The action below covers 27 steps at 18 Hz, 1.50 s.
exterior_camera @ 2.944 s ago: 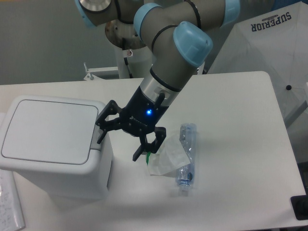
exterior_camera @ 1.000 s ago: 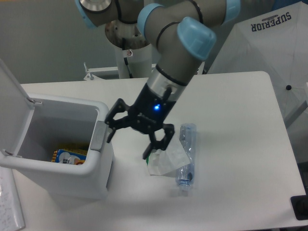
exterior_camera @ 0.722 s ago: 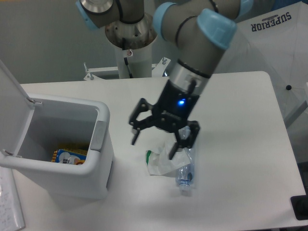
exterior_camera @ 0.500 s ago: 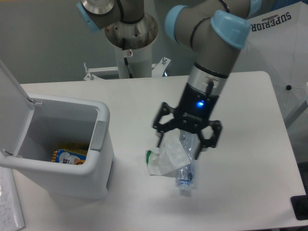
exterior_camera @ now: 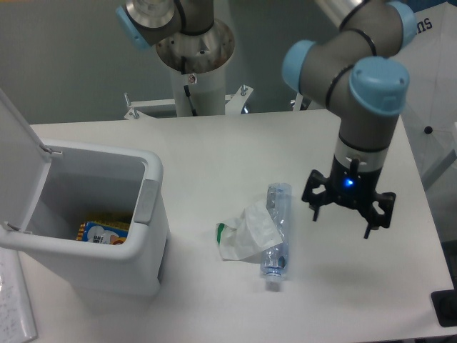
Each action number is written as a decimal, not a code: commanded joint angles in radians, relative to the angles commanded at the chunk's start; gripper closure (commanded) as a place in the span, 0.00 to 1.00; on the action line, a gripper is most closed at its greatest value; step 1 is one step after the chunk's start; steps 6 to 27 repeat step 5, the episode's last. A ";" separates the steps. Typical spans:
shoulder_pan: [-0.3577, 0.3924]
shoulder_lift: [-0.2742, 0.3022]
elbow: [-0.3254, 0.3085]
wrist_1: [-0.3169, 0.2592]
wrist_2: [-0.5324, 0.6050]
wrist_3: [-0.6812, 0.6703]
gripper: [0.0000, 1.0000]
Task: Open the trash can
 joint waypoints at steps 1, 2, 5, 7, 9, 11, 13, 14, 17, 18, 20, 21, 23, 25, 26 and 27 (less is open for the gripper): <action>0.000 0.002 0.000 -0.003 0.016 0.009 0.00; 0.002 0.003 -0.006 -0.005 0.016 0.022 0.00; -0.002 0.005 -0.017 -0.006 0.017 0.025 0.00; -0.002 0.005 -0.017 -0.006 0.017 0.025 0.00; -0.002 0.005 -0.017 -0.006 0.017 0.025 0.00; -0.002 0.005 -0.017 -0.006 0.017 0.025 0.00; -0.002 0.005 -0.017 -0.006 0.017 0.025 0.00; -0.002 0.005 -0.017 -0.006 0.017 0.025 0.00; -0.002 0.005 -0.017 -0.006 0.017 0.025 0.00; -0.002 0.005 -0.017 -0.006 0.017 0.025 0.00; -0.002 0.005 -0.017 -0.006 0.017 0.025 0.00; -0.002 0.005 -0.017 -0.006 0.017 0.025 0.00; -0.002 0.005 -0.017 -0.006 0.017 0.025 0.00; -0.002 0.005 -0.017 -0.006 0.017 0.025 0.00; -0.002 0.005 -0.017 -0.006 0.017 0.025 0.00; -0.002 0.005 -0.017 -0.006 0.017 0.025 0.00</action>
